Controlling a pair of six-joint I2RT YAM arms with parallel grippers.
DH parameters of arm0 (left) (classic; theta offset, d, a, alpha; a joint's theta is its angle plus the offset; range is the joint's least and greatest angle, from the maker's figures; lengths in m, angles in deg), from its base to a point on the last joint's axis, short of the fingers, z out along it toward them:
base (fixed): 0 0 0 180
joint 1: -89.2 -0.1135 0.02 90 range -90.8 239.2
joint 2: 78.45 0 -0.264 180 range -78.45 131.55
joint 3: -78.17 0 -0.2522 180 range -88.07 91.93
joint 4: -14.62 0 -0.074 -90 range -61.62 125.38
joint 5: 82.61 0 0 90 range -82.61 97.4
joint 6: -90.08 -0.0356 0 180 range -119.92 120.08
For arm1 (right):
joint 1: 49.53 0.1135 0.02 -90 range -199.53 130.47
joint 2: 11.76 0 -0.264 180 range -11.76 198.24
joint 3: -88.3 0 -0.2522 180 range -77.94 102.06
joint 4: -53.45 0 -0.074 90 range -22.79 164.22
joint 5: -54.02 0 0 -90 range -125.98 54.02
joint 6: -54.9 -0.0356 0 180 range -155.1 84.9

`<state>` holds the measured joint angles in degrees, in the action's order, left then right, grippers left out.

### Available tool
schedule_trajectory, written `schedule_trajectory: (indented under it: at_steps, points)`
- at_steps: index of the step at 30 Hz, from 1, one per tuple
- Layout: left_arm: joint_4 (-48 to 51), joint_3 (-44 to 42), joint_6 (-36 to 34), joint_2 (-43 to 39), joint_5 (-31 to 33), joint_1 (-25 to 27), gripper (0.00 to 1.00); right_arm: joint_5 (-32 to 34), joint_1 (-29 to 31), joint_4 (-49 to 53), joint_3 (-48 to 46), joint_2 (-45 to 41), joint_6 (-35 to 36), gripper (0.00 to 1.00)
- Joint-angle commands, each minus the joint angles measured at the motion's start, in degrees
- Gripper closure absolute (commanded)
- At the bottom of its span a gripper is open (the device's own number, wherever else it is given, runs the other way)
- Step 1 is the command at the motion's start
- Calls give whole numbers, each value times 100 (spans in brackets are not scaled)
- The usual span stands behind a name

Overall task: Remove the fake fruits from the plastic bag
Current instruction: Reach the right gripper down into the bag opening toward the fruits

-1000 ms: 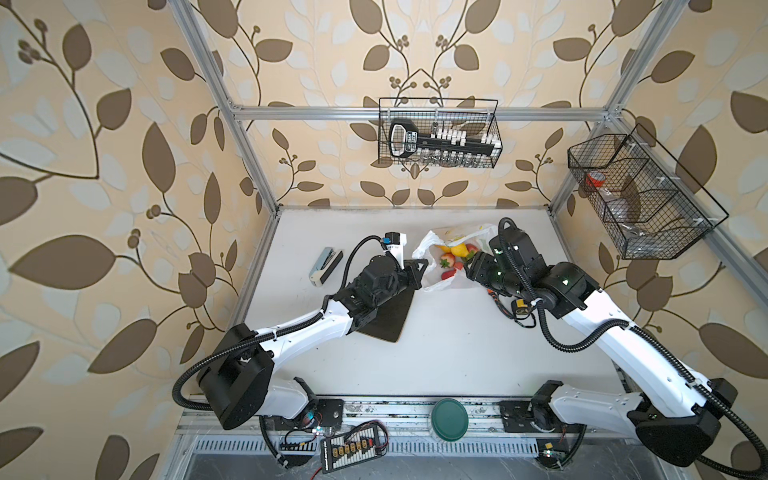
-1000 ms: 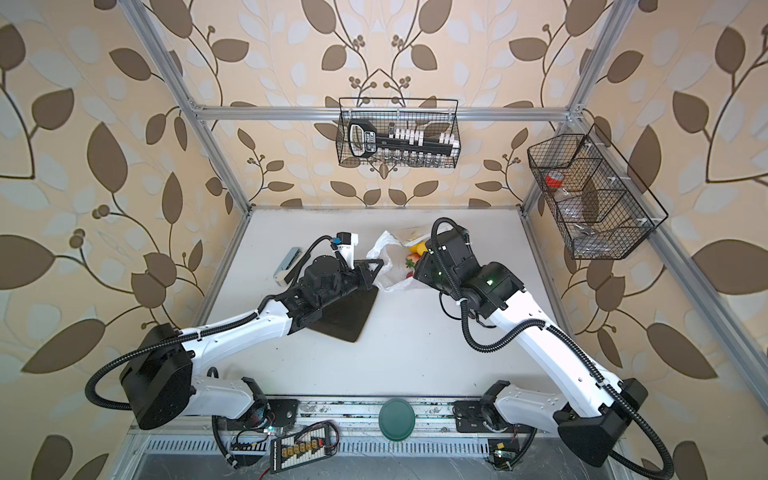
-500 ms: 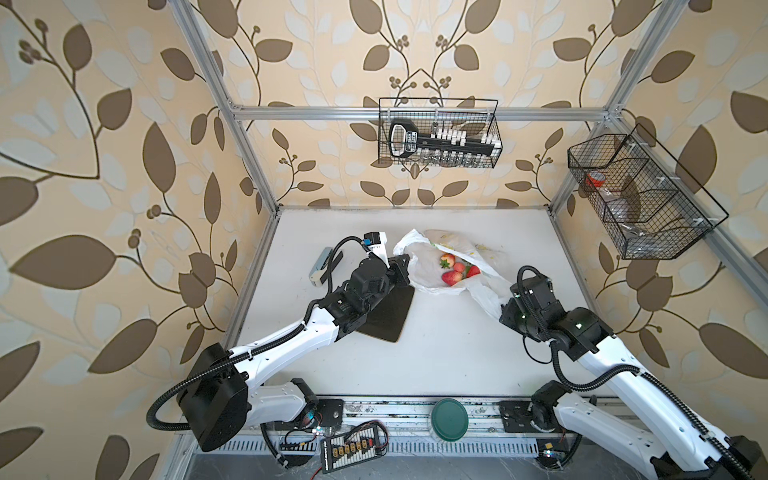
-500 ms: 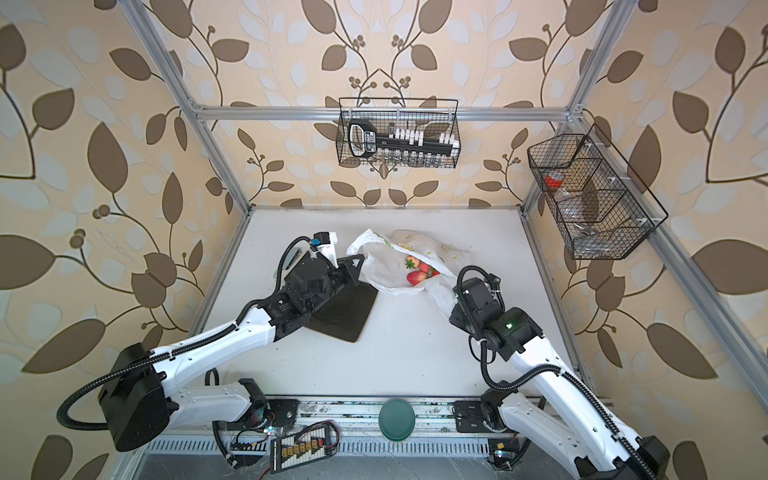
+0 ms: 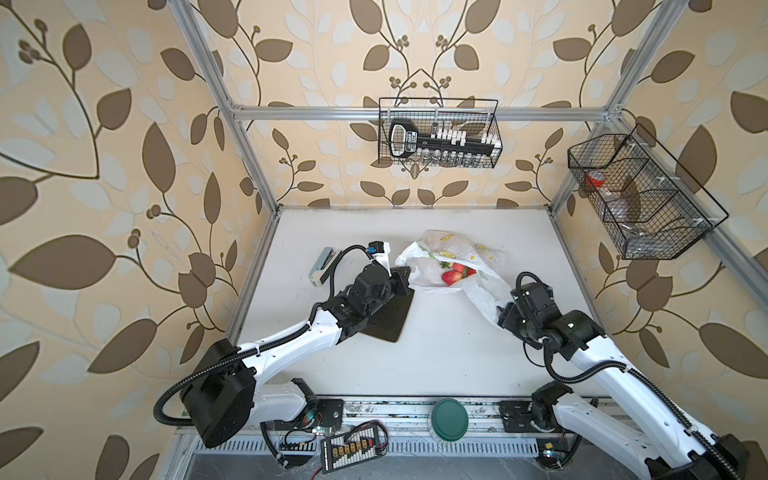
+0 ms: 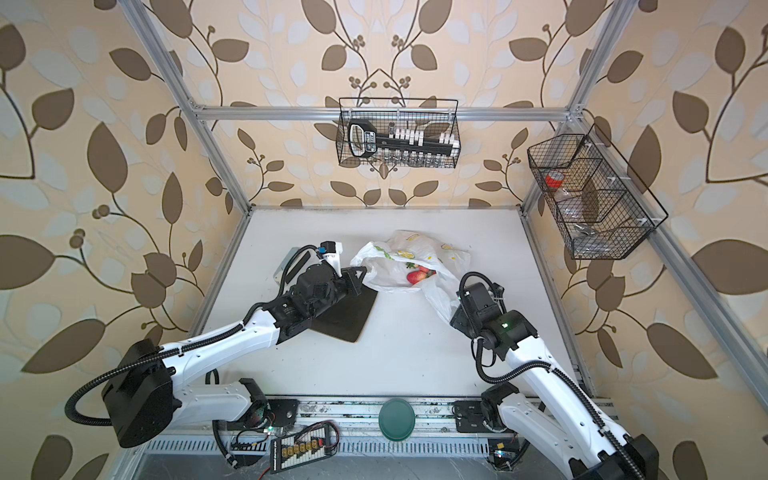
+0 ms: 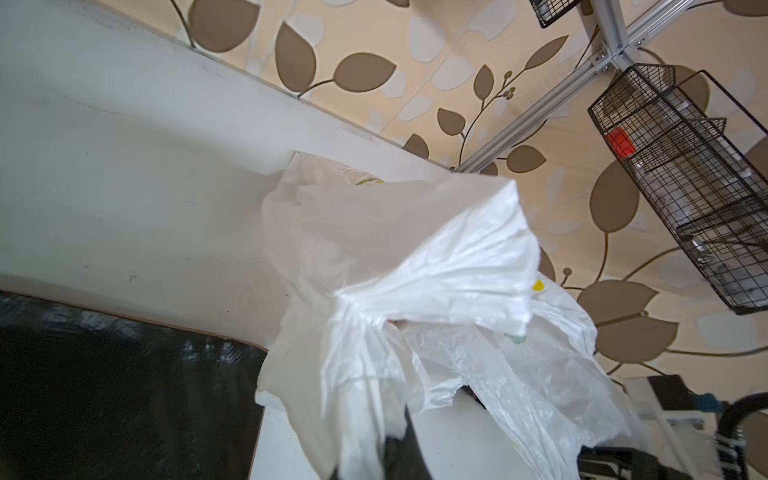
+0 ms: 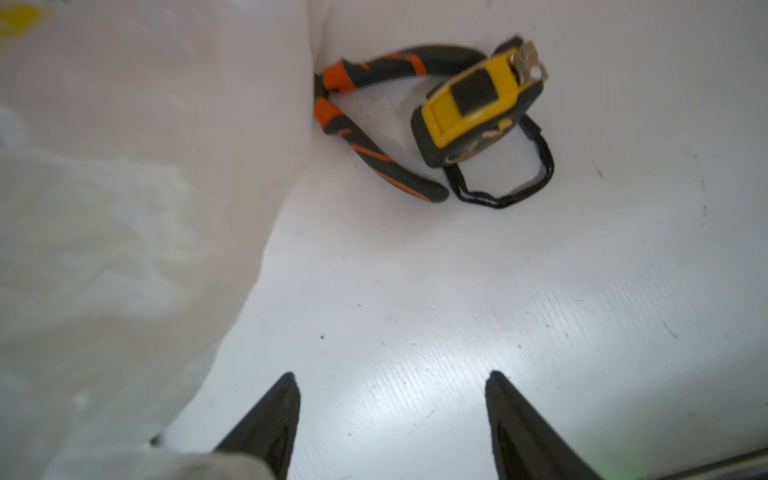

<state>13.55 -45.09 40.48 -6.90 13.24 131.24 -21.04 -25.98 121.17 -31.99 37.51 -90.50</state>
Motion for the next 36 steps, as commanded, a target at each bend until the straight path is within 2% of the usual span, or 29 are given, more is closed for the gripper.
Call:
schedule_trajectory:
  at_steps: [1, 4, 6, 8, 11, 12, 15, 17, 19, 22, 26, 30, 36]
  points:
    - [-292, 119, -144, 8, -231, 6, 100, 450, -9, 666, 993, -243, 518, 20]
    - [-359, 197, -147, 65, -362, 2, 100, 684, -13, 995, 1951, -231, 1118, 19]
    - [-402, 248, -147, 96, -456, 5, 100, 364, -9, 805, 2438, -131, 1694, 28]
    - [-419, 289, -147, 113, -503, 6, 100, -1149, -4, -33, 2709, 55, 2799, 34]
    - [-459, 324, -125, 131, -518, 6, 100, -2393, 180, -939, 2840, 489, 3096, 43]
    - [-456, 333, -107, 131, -519, 6, 100, -2459, 375, -1222, 2786, 608, 3185, 45]
    - [-440, 328, -28, 92, -523, 4, 100, -1737, 1308, -2047, 2514, 1041, 3929, 49]
    - [-411, 321, 23, 45, -503, 9, 100, -772, 1866, -2573, 2218, 1383, 4570, 57]
    - [-366, 323, 47, -21, -477, 6, 100, -152, 2014, -3185, 1883, 1681, 4924, 62]
    - [-109, 431, 25, -103, -462, 6, 100, 128, 2112, -4509, 1038, 1837, 5507, 70]
    - [154, 535, -58, -252, -403, 6, 100, 179, 2173, -5967, 28, 2035, 6801, 73]
    - [410, 659, -155, -391, -312, 6, 100, 475, 2032, -6323, -17, 2695, 7897, 73]
    - [639, 712, -303, -575, -215, 6, 100, 481, 1658, -6685, 41, 3290, 8607, 76]
